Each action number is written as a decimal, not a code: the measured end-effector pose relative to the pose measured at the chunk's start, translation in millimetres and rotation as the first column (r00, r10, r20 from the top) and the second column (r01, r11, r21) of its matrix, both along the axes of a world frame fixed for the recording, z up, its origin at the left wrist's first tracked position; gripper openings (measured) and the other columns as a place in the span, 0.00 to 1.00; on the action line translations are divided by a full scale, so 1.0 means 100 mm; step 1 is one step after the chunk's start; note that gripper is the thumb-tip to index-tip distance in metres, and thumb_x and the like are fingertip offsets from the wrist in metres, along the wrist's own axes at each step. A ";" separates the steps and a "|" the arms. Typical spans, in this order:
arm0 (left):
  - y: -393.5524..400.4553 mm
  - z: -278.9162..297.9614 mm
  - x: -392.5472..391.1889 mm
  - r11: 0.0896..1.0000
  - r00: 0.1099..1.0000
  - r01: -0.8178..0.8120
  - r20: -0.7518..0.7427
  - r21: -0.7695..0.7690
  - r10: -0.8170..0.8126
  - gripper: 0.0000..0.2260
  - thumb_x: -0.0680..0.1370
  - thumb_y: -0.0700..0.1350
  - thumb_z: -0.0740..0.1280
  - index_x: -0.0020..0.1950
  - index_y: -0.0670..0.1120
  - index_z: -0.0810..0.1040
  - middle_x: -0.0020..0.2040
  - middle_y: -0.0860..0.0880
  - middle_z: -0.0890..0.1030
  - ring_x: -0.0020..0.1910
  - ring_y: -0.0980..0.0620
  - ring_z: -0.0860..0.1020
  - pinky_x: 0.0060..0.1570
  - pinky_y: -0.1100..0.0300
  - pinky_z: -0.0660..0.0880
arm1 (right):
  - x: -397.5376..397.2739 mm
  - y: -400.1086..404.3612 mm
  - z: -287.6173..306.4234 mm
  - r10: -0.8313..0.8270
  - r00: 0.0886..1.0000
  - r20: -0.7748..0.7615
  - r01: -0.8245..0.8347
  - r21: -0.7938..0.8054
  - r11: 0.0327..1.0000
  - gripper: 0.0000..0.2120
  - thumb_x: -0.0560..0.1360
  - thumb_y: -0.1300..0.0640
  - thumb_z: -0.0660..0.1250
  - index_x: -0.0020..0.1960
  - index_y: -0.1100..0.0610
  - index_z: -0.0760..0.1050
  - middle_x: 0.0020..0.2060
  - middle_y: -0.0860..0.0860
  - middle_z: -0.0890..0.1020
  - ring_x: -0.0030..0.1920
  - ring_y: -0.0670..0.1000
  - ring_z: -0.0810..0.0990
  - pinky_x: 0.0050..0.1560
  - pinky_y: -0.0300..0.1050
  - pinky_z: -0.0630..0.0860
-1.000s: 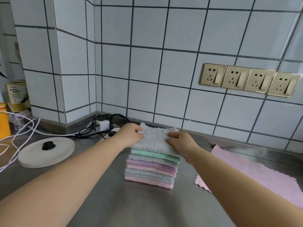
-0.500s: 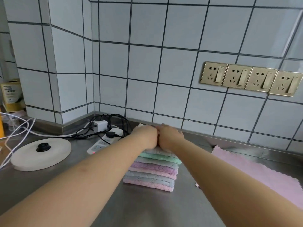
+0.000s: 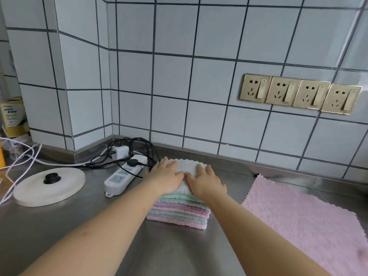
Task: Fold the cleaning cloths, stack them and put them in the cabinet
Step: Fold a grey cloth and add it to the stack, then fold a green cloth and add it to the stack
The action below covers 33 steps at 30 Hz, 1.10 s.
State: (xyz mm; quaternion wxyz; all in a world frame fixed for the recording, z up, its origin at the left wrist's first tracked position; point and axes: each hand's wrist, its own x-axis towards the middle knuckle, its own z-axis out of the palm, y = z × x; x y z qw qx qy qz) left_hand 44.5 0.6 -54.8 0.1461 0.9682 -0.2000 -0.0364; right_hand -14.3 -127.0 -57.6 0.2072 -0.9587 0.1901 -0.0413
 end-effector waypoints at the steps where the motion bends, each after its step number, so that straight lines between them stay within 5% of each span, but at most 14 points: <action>1: 0.00 0.01 -0.03 1.000 1.000 -0.014 0.003 0.013 0.014 0.26 0.79 0.61 0.45 0.77 0.57 0.46 0.78 0.50 0.42 0.77 0.47 0.45 0.73 0.42 0.47 | -0.01 0.00 -0.02 -0.023 1.000 0.013 0.023 0.018 1.000 0.32 0.76 0.35 0.46 0.76 0.48 0.51 0.77 0.52 0.54 0.74 0.58 0.57 0.72 0.62 0.55; 6: 0.01 0.16 -0.12 0.989 0.991 -0.124 0.061 0.084 0.119 0.27 0.78 0.62 0.46 0.76 0.56 0.50 0.78 0.47 0.47 0.76 0.44 0.49 0.71 0.41 0.53 | -0.24 -0.07 -0.06 -0.068 0.990 0.120 0.045 0.183 0.982 0.32 0.75 0.34 0.48 0.70 0.53 0.63 0.63 0.54 0.75 0.62 0.58 0.73 0.64 0.58 0.68; 11: -0.17 0.38 -0.35 0.997 0.942 -0.032 0.336 0.063 0.009 0.20 0.80 0.54 0.53 0.70 0.51 0.67 0.71 0.48 0.67 0.72 0.46 0.62 0.68 0.46 0.61 | -0.70 -0.42 0.05 -0.052 0.980 0.193 0.020 0.165 0.986 0.29 0.79 0.38 0.50 0.72 0.55 0.65 0.70 0.55 0.69 0.70 0.56 0.67 0.68 0.52 0.65; 16: -0.71 0.41 -0.81 0.977 0.863 0.201 0.460 0.065 -0.208 0.14 0.79 0.51 0.56 0.59 0.51 0.77 0.59 0.49 0.77 0.61 0.46 0.72 0.58 0.53 0.67 | -1.22 -0.94 0.10 -0.078 0.983 0.165 0.067 0.072 0.995 0.19 0.80 0.44 0.54 0.60 0.53 0.78 0.59 0.51 0.79 0.60 0.54 0.77 0.54 0.44 0.72; 20: -1.13 0.23 -1.17 0.901 0.789 0.396 0.435 0.180 -0.434 0.13 0.79 0.48 0.57 0.60 0.52 0.76 0.58 0.49 0.78 0.58 0.44 0.75 0.55 0.54 0.70 | -1.68 -1.39 0.10 -0.111 0.984 0.137 0.120 -0.058 0.991 0.15 0.80 0.51 0.57 0.61 0.52 0.78 0.63 0.47 0.78 0.61 0.51 0.76 0.56 0.41 0.72; 24: -1.41 -0.06 -1.41 0.827 0.787 0.485 0.270 0.285 -0.555 0.17 0.79 0.43 0.58 0.67 0.51 0.72 0.65 0.48 0.75 0.63 0.45 0.73 0.57 0.55 0.70 | -2.09 -1.75 -0.02 -0.137 0.991 0.004 0.135 -0.209 0.968 0.14 0.77 0.56 0.58 0.55 0.58 0.79 0.56 0.55 0.80 0.58 0.57 0.77 0.55 0.49 0.77; 28: -1.56 -0.31 -1.50 0.776 0.753 0.474 0.266 0.416 -0.603 0.12 0.76 0.37 0.60 0.56 0.46 0.78 0.55 0.44 0.78 0.54 0.41 0.77 0.44 0.55 0.70 | -2.41 -1.89 -0.18 -0.038 0.988 -0.152 -0.010 -0.305 0.952 0.12 0.76 0.50 0.60 0.54 0.50 0.80 0.54 0.49 0.77 0.55 0.53 0.78 0.53 0.45 0.76; 33: -1.61 -0.34 -1.54 0.755 0.695 0.438 0.350 0.487 -0.629 0.11 0.74 0.32 0.58 0.52 0.40 0.76 0.53 0.42 0.77 0.52 0.41 0.77 0.38 0.55 0.65 | -2.43 -1.94 -0.28 -0.048 0.993 -0.104 0.008 -0.361 0.932 0.11 0.76 0.56 0.60 0.52 0.53 0.79 0.53 0.51 0.77 0.52 0.55 0.78 0.49 0.46 0.76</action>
